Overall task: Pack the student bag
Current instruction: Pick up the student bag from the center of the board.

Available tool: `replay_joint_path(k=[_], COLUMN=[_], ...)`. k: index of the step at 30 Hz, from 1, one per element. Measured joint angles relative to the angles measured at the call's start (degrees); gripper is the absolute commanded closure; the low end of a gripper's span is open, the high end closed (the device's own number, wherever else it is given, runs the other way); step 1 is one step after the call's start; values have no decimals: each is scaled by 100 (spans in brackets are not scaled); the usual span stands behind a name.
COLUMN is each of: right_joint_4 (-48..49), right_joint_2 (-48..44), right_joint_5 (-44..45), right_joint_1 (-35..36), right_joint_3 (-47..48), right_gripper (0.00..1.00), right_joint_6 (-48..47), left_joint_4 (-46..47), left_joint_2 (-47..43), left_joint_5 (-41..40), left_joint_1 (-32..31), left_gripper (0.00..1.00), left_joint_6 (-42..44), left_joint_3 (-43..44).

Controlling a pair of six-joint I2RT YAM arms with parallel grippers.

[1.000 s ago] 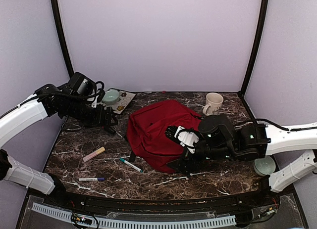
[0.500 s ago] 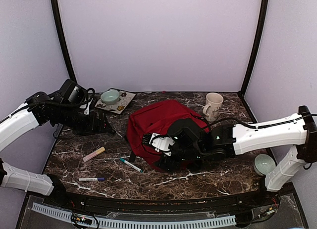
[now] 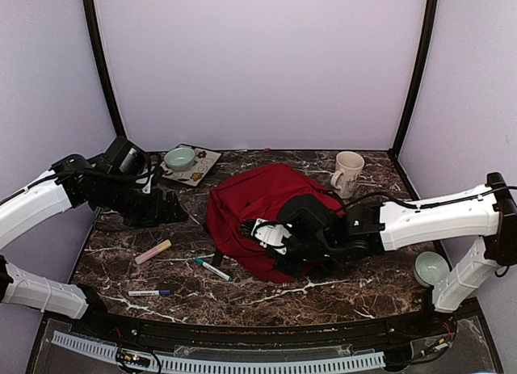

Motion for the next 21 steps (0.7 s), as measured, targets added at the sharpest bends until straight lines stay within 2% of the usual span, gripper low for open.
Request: replay_joint_path(k=[7,14,21], right_joint_4=[-824,-2004,-2855], right_joint_2=[-881,-2218,-2579], right_joint_5=[-26,-807,-800], right_joint_1=[-46,-52,-50], right_joint_3=[-9,33,133], right_gripper=[100,100,100], right_joint_6=[7,393,721], left_joint_4=[114,179,284], left_joint_2=[378,490,645], left_joint_5=[33,33,50], left_joint_1=[0,0,0], left_gripper=[12,12,12], left_joint_6=[111,234,306], left_joint_3=[76,164,190])
